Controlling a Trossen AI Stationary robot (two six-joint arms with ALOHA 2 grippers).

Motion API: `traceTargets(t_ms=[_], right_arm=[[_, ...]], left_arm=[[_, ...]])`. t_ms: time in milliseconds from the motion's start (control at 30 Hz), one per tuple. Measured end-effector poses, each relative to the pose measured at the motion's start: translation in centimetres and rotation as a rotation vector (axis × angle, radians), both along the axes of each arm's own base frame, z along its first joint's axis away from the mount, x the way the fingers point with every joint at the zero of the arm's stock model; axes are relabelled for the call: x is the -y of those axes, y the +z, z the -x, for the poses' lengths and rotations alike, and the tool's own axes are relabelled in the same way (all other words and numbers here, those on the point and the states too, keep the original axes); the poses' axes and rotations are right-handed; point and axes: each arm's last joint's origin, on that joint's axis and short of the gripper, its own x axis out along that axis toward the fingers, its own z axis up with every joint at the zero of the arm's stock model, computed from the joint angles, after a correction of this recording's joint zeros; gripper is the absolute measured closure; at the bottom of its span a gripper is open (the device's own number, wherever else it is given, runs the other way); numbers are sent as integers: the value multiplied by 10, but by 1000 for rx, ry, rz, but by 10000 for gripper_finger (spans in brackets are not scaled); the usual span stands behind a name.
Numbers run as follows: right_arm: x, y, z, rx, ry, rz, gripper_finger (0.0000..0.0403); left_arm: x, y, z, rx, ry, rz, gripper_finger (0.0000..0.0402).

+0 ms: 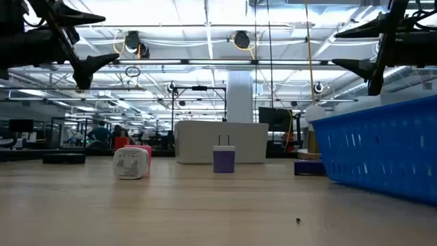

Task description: Pick & Place Office items

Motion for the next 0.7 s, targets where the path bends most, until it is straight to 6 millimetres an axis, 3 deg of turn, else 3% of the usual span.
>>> traceTargets(t_ms=[400,500,700], right_arm=[[0,-5,-1,-27,14,-54,161],[0,-6,-1,-38,17,-68,161],[0,-9,-2,-69,16,-69,161]], left_arm=[[-8,-7,-13,-220,97,1,53],[-11,6,-16,-365,154,8,53],[-18,61,-20,-606,298,42,53]])
